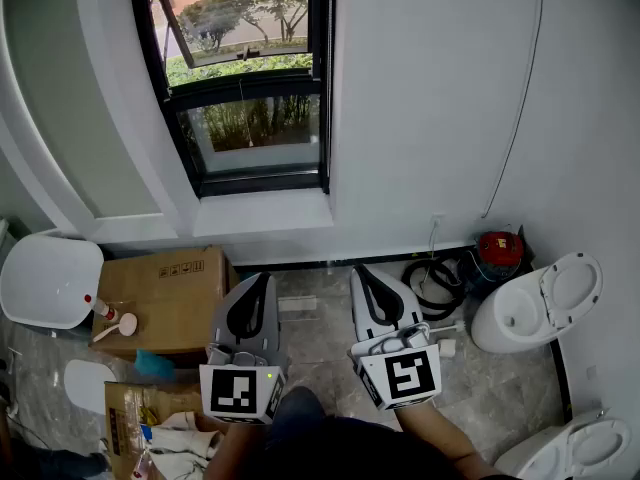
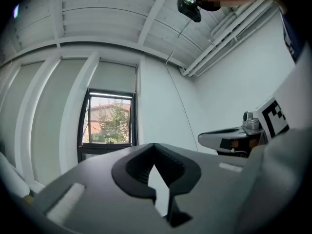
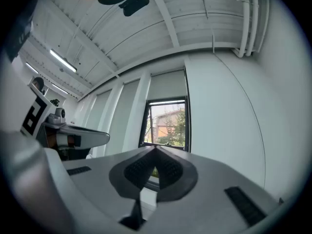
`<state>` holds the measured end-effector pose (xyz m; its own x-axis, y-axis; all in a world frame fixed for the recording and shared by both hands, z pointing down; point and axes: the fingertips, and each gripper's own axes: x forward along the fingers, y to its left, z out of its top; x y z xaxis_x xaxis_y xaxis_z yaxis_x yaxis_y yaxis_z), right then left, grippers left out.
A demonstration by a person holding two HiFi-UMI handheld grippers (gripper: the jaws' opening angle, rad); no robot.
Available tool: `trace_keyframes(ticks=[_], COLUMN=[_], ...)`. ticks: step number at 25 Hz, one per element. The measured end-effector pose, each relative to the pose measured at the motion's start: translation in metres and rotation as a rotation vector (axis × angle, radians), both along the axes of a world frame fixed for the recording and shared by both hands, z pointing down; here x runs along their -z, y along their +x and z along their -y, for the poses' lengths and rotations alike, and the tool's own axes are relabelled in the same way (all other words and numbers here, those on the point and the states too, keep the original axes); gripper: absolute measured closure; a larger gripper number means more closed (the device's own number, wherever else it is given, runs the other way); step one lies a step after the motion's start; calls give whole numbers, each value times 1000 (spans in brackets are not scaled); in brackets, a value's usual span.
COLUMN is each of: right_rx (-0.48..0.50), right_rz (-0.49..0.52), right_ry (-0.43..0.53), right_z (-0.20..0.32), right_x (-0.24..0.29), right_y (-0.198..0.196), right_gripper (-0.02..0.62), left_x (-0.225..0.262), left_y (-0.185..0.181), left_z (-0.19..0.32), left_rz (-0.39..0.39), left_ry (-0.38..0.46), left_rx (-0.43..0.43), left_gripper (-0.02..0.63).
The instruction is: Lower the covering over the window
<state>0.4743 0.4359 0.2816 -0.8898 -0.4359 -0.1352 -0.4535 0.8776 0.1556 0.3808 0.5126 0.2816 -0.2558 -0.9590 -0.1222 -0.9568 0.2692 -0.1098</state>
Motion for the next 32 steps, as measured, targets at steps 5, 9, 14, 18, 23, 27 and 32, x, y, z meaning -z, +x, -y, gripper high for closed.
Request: trace_keyframes(ticks=[5, 9, 14, 18, 23, 27, 32], right_rx=[-6, -21, -37, -48, -96, -123, -153], right_rz=[5, -4, -15, -22, -16, -20, -61], right_ry=[-68, -64, -50, -23, -21, -38, -53], right_z=[29, 53, 89, 119, 160, 181, 200], right_x=[-8, -21, -24, -14, -12, -16, -31], right_y=[-17, -45, -106, -164, -219, -257, -289], right_gripper=[583, 583, 583, 582, 582, 583, 582], left_x=[-5, -16, -17, -16, -18, -24, -36], left_y=[-15, -45, -104, -162, -221, -258, -296], left_z=[27, 50, 86, 116, 154, 178, 205], left_rz=[8, -10, -5, -1, -33, -55, -49], left_ry=[-5, -4, 3, -5, -19, -34, -18], left_rx=[-5, -25, -50, -70, -111, -144, -177], left_gripper=[598, 598, 598, 598, 598, 598, 598])
